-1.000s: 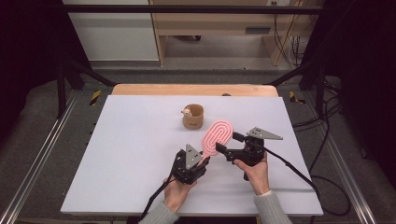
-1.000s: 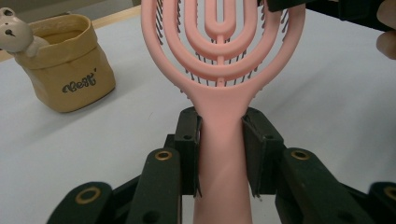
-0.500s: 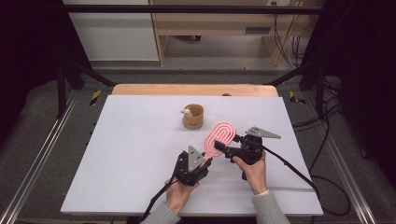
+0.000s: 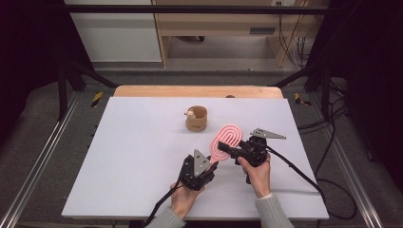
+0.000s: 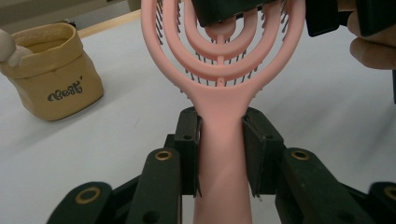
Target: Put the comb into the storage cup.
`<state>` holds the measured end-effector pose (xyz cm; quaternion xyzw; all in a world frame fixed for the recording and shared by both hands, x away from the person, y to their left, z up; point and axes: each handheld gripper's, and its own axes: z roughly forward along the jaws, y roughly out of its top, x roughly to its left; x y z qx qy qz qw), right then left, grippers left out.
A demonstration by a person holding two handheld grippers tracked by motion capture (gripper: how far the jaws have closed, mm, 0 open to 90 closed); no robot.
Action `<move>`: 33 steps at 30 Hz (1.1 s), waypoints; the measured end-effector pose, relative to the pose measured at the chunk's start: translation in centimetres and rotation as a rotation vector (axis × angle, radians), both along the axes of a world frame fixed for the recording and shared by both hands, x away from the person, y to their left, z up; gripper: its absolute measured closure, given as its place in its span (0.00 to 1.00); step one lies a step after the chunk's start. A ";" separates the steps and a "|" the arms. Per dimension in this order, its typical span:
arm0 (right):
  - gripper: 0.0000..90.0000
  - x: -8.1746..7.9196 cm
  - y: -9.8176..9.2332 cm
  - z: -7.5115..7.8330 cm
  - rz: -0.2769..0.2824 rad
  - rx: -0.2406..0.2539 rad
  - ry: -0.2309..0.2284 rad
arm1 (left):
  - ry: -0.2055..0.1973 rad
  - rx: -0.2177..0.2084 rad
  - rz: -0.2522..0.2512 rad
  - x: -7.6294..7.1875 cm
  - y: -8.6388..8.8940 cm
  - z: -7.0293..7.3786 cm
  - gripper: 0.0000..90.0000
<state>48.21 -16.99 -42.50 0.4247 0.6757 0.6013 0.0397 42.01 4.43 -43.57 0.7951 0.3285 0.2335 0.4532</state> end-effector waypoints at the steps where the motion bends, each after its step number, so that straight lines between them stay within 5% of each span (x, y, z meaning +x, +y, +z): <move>1: 0.50 0.0 0.0 0.0 0.001 0.004 0.005 | 0.000 0.000 0.000 0.0 0.0 0.0 0.77; 33: 0.67 -0.2 0.0 0.3 0.054 0.058 0.071 | -0.024 0.034 0.012 0.0 -0.5 -0.4 0.77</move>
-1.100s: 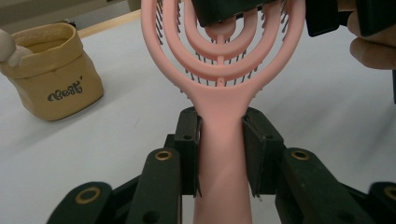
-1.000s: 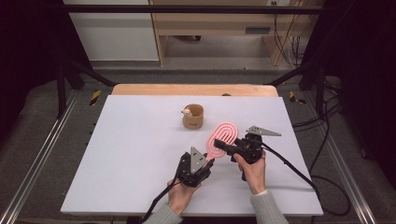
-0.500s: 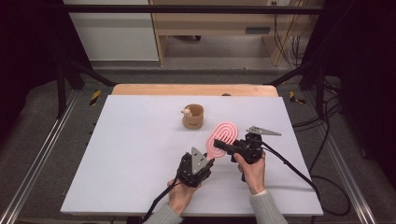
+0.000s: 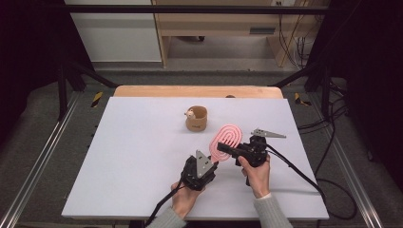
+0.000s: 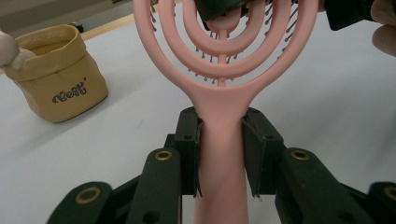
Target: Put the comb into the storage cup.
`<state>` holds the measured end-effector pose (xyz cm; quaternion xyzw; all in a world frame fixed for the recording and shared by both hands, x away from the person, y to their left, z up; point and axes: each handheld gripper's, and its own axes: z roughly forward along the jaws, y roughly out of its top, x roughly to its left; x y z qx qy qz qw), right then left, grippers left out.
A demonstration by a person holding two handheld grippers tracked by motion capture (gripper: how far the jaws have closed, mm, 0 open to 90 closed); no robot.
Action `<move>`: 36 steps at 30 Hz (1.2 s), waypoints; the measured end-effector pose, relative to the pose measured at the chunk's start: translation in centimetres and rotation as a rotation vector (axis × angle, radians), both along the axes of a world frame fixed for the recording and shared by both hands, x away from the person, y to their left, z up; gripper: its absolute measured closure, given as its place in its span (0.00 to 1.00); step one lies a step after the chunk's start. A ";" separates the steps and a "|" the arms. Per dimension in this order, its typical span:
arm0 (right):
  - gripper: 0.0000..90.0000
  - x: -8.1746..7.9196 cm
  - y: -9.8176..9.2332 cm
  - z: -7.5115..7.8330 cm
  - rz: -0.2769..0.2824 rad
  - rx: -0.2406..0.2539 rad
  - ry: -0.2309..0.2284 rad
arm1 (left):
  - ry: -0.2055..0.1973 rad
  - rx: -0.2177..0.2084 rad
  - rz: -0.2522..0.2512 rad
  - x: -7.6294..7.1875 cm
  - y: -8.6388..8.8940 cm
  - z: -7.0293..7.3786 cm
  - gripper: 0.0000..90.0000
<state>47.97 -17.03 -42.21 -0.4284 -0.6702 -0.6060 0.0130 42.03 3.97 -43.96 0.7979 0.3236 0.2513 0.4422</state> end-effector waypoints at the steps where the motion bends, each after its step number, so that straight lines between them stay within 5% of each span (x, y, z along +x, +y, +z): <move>1: 0.68 0.0 0.0 0.0 0.003 0.003 0.001 | 0.000 0.000 0.000 0.0 0.0 0.0 0.77; 23: 0.71 -0.4 -0.1 0.4 0.032 0.025 -0.018 | 0.007 -0.017 -0.021 0.1 0.1 0.2 0.75; 36: 0.71 -0.5 -0.5 0.7 -0.002 -0.002 -0.037 | -0.009 -0.067 -0.035 -0.2 1.1 1.4 0.42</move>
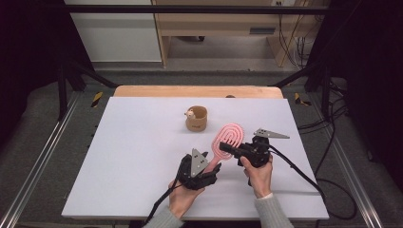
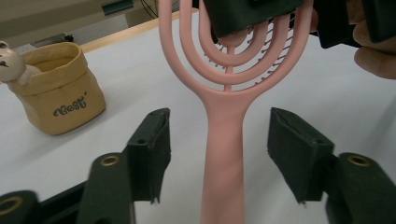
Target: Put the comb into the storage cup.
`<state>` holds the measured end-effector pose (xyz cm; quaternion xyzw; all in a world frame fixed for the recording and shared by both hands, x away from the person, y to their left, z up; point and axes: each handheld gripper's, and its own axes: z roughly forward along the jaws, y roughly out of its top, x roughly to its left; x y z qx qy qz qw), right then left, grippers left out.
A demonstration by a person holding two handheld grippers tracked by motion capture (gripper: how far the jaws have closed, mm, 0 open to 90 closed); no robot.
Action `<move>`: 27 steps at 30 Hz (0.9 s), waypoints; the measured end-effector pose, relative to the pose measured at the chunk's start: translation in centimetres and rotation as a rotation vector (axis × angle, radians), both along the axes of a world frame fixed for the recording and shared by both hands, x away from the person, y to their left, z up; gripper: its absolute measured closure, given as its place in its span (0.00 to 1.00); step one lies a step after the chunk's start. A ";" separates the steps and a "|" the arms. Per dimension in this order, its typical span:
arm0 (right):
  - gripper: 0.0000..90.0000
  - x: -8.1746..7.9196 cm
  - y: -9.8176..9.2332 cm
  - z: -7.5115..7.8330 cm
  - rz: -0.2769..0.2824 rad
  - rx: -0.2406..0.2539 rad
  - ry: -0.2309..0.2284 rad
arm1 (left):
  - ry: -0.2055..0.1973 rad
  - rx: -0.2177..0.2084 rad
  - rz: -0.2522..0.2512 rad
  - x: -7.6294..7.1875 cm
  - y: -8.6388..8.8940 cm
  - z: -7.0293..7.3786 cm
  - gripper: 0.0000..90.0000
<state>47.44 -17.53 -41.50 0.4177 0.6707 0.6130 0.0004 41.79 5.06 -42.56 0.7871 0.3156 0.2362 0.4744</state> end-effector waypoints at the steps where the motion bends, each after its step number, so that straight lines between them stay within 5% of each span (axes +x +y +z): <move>1: 0.71 0.0 0.0 0.1 0.000 0.000 -0.004 | -0.003 -0.001 0.003 0.0 0.1 0.2 0.39; 13: 0.71 -0.3 -0.8 0.8 -0.032 0.000 -0.048 | 0.084 -0.078 -0.067 0.8 1.7 1.1 0.06; 27: 0.71 -0.3 -1.5 1.5 -0.056 -0.025 -0.091 | 0.092 -0.095 -0.063 1.5 4.6 1.9 0.02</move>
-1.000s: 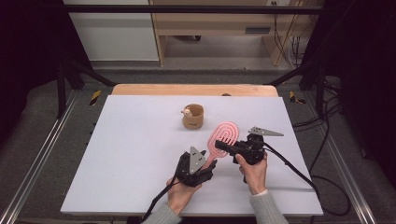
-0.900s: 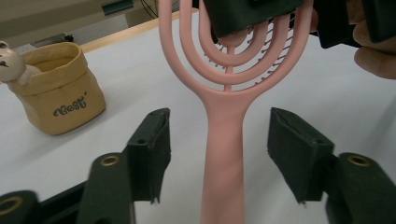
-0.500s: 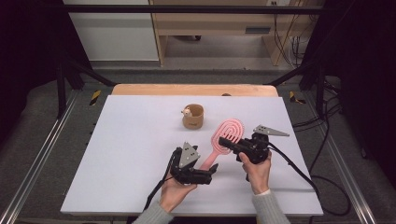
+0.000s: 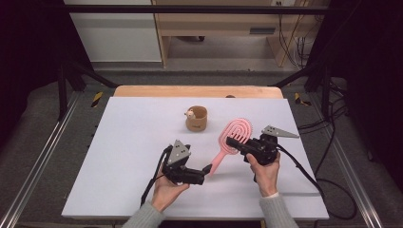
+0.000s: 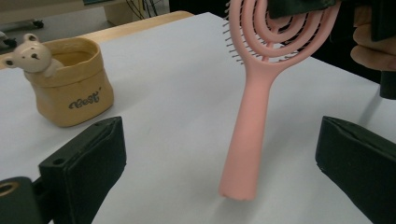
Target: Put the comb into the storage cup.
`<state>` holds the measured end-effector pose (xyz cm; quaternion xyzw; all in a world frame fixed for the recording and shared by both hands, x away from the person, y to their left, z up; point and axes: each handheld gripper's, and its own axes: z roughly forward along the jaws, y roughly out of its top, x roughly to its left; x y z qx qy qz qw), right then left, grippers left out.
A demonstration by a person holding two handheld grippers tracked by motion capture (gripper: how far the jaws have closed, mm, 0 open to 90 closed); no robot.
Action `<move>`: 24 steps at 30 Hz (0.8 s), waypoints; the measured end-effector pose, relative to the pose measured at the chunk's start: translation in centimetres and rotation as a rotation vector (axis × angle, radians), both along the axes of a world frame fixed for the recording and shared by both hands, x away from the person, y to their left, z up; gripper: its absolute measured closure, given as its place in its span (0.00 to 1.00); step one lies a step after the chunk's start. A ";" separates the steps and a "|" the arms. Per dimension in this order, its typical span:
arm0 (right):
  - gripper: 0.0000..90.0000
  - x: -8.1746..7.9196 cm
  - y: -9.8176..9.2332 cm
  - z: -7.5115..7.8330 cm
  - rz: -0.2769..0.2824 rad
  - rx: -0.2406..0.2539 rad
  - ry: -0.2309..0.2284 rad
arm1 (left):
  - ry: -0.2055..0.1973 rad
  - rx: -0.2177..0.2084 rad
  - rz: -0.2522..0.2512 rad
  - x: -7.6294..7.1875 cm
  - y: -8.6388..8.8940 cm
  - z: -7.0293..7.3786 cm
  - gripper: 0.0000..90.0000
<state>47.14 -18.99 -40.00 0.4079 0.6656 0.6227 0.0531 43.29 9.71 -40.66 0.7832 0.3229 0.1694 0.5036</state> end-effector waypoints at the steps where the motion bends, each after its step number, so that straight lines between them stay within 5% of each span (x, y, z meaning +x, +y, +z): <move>1: 0.71 0.0 0.0 0.1 -0.002 -0.002 -0.004 | -0.002 -0.002 0.000 0.0 0.4 0.0 0.02; 24: 0.71 0.9 0.6 2.3 -0.028 -0.080 -0.070 | -0.008 -0.006 0.087 0.5 7.7 -1.3 0.02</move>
